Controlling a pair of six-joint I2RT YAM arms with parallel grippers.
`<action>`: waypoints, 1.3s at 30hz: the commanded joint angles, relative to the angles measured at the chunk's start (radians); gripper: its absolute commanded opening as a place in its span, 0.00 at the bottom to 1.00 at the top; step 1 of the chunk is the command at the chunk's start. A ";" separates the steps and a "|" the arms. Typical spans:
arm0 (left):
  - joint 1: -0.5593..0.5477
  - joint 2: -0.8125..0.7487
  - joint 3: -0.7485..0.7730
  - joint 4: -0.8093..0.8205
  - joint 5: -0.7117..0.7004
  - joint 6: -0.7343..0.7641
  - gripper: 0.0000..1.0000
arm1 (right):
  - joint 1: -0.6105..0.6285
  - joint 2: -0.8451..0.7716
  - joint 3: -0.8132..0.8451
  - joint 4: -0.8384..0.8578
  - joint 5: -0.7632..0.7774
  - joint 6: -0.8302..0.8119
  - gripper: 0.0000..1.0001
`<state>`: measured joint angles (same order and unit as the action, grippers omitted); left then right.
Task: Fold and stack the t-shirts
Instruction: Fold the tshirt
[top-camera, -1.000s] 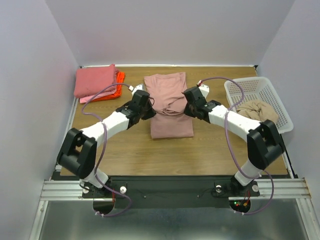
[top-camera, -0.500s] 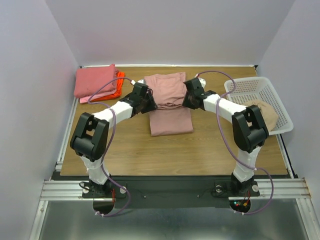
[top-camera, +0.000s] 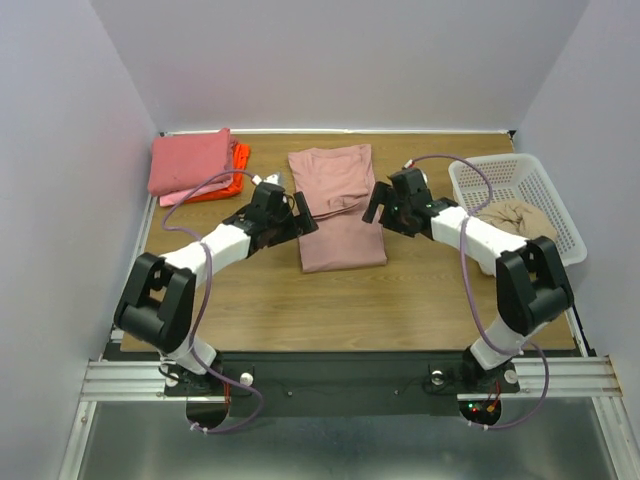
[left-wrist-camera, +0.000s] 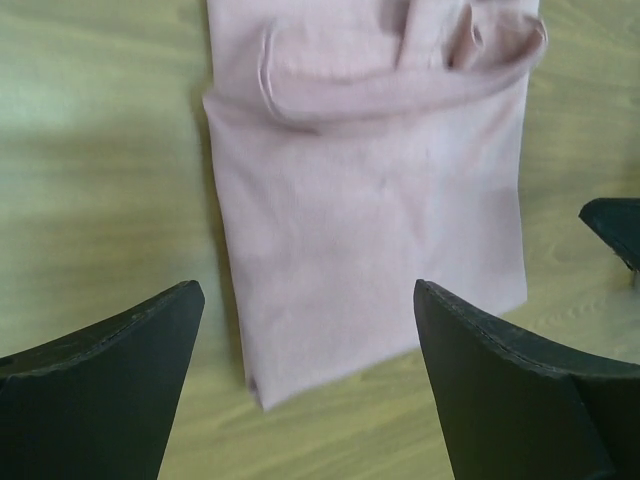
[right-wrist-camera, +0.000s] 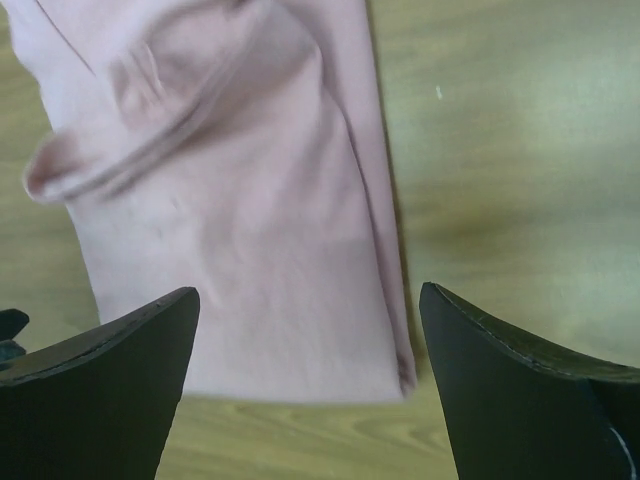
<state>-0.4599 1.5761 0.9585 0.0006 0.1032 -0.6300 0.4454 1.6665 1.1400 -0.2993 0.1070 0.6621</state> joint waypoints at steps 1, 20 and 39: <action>-0.054 -0.126 -0.134 0.027 0.004 -0.049 0.98 | -0.001 -0.102 -0.115 0.035 -0.079 0.027 0.97; -0.118 -0.479 -0.451 -0.028 -0.063 -0.189 0.98 | 0.096 0.274 0.252 0.206 -0.510 -0.236 1.00; -0.118 -0.518 -0.435 -0.031 -0.096 -0.178 0.98 | 0.058 0.376 0.499 0.192 -0.115 -0.217 1.00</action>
<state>-0.5751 1.0458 0.5014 -0.0696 0.0246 -0.8242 0.5114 2.1857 1.7161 -0.1349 -0.0753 0.4366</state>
